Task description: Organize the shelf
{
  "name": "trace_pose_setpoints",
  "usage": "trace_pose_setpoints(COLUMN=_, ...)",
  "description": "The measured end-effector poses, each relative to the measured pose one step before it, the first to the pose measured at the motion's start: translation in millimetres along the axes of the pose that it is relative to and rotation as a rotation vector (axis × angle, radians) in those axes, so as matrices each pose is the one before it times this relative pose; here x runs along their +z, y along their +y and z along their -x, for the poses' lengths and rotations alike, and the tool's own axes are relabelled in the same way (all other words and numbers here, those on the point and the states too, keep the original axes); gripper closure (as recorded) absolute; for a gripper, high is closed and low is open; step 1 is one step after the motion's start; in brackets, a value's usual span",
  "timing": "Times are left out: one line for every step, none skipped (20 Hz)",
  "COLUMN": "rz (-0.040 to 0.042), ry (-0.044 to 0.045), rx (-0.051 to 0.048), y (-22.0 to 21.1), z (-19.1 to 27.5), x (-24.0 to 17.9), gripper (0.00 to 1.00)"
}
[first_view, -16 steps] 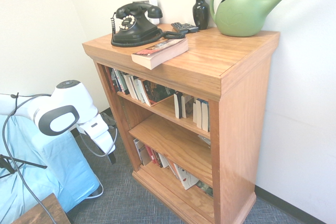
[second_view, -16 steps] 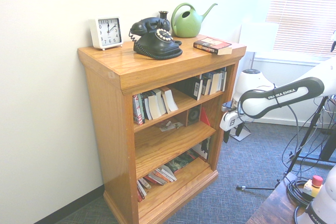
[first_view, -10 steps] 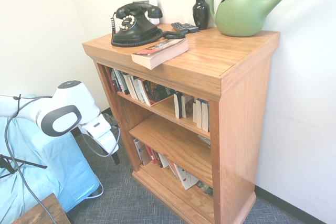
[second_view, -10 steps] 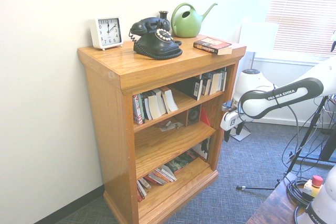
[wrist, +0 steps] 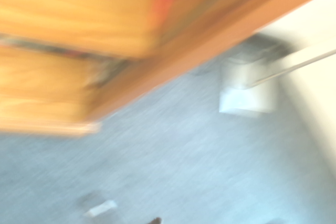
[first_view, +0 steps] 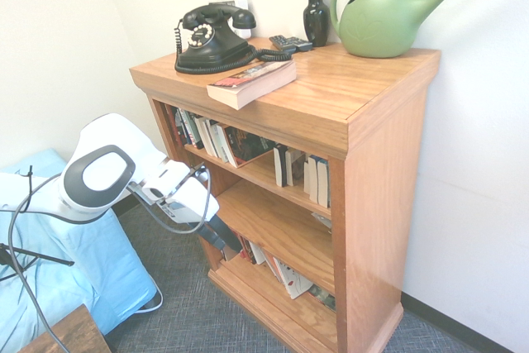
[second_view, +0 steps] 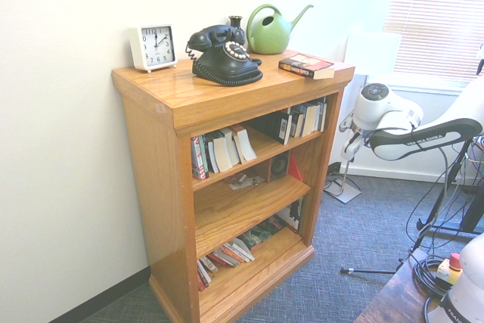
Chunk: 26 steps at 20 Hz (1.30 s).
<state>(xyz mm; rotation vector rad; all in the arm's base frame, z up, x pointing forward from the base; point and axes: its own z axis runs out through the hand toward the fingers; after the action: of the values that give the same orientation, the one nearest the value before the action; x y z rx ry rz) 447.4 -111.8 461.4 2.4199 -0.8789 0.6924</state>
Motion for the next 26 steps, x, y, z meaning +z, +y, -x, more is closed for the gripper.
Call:
trace_pose_setpoints(rz=0.01887, ry=0.05183, rx=-0.0212, y=3.43, z=-6.88, x=-6.26, gripper=0.0)
trace_pose_setpoints(rz=0.01839, ry=0.05318, rx=-0.02355, y=2.75, z=-6.03, x=-6.87, gripper=0.0)
trace_pose_setpoints(rz=0.01762, ry=0.05304, rx=-0.02524, y=1.92, z=-5.72, x=-6.87, gripper=0.0)
trace_pose_setpoints(rz=0.01696, ry=0.0517, rx=-0.02481, y=1.28, z=-5.05, x=-6.41, gripper=0.0)
trace_pose_setpoints(rz=0.01772, ry=0.0535, rx=-0.02594, y=0.69, z=-4.67, x=-5.67, gripper=0.0)
trace_pose_setpoints(rz=0.01851, ry=0.05273, rx=-0.02698, y=-0.15, z=-5.2, x=-5.36, gripper=0.0)
trace_pose_setpoints(rz=0.01952, ry=0.05584, rx=-0.02906, y=-1.03, z=-5.26, x=-5.78, gripper=0.0)
trace_pose_setpoints(rz=0.01601, ry=0.05019, rx=-0.02635, y=-2.08, z=-5.2, x=-6.1, gripper=0.0)
trace_pose_setpoints(rz=0.01561, ry=0.05148, rx=-0.02628, y=-2.38, z=-6.04, x=-6.66, gripper=0.0)
trace_pose_setpoints(rz=0.0167, ry=0.05251, rx=-0.02644, y=-2.82, z=-5.32, x=-6.45, gripper=0.0)
trace_pose_setpoints(rz=0.01573, ry=0.05391, rx=-0.02537, y=-3.3, z=-5.14, x=-5.87, gripper=0.0)
trace_pose_setpoints(rz=0.01415, ry=0.05423, rx=-0.02451, y=-3.21, z=-5.8, x=-5.68, gripper=0.0)
trace_pose_setpoints(rz=0.01484, ry=0.05483, rx=-0.02487, y=-3.21, z=-6.35, x=-5.2, gripper=0.0)
trace_pose_setpoints(rz=0.01335, ry=0.05615, rx=-0.02367, y=-3.13, z=-6.35, x=-5.05, gripper=0.0)
trace_pose_setpoints(rz=0.0113, ry=0.05811, rx=-0.02128, y=-2.69, z=-5.84, x=-4.83, gripper=0.0)
trace_pose_setpoints(rz=0.00626, ry=0.05796, rx=-0.01987, y=-2.21, z=-5.84, x=-4.45, gripper=0.0)
trace_pose_setpoints(rz=0.00252, ry=0.05152, rx=-0.0161, y=-1.18, z=-5.35, x=-3.36, gripper=0.0)
trace_pose_setpoints(rz=0.00071, ry=0.03493, rx=-0.01209, y=-0.61, z=-3.64, x=-1.85, gripper=0.0)
trace_pose_setpoints(rz=-0.00193, ry=0.02173, rx=-0.00798, y=-0.46, z=-2.82, x=-1.34, gripper=0.0)
trace_pose_setpoints(rz=-0.00639, ry=0.01276, rx=-0.00385, y=-0.72, z=-2.09, x=-1.28, gripper=0.0)
trace_pose_setpoints(rz=-0.01192, ry=0.01098, rx=-0.00256, y=-1.66, z=-1.93, x=-1.96, gripper=0.0)
trace_pose_setpoints(rz=-0.01845, ry=0.01031, rx=-0.00228, y=-1.88, z=-1.56, x=-1.96, gripper=0.0)
trace_pose_setpoints(rz=-0.02574, ry=0.0122, rx=-0.00314, y=-2.67, z=-1.51, x=-2.56, gripper=0.0)
trace_pose_setpoints(rz=-0.02531, ry=0.01126, rx=-0.00345, y=-2.66, z=-1.03, x=-2.4, gripper=0.0)
trace_pose_setpoints(rz=-0.02437, ry=0.01345, rx=-0.0054, y=-2.49, z=-1.34, x=-2.38, gripper=0.0)
trace_pose_setpoints(rz=-0.01979, ry=0.01207, rx=-0.00432, y=-1.68, z=-1.56, x=-1.82, gripper=0.0)
